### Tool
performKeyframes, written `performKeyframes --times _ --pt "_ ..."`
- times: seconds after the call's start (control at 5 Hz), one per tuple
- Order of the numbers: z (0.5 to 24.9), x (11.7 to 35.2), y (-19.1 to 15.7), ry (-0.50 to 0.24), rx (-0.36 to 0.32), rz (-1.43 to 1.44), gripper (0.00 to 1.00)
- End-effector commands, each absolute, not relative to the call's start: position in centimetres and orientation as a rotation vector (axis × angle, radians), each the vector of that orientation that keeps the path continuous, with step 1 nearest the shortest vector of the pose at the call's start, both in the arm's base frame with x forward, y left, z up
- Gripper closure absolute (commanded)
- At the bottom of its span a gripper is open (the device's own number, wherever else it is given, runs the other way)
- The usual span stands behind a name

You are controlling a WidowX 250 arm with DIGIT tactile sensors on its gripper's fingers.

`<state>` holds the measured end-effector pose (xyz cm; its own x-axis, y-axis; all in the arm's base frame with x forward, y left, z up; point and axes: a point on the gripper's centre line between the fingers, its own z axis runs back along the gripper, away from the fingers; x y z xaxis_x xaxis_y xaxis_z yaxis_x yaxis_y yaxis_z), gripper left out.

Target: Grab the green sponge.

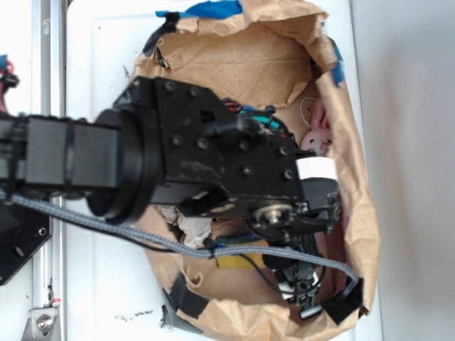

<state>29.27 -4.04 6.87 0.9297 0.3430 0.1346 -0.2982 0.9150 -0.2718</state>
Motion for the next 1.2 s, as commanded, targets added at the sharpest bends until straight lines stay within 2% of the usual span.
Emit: performKeyframes --times 0.0,0.2,0.4,1.0 --pt "8.3 28.6 -5.6 -0.2 -0.318 0.217 0.0" --pt "8.4 27.9 -5.6 -0.14 -0.311 0.196 0.0" --pt "8.1 27.5 -5.2 -0.113 -0.319 0.202 1.0" --pt "7.4 27.8 -4.2 -0.137 -0.31 0.172 1.0"
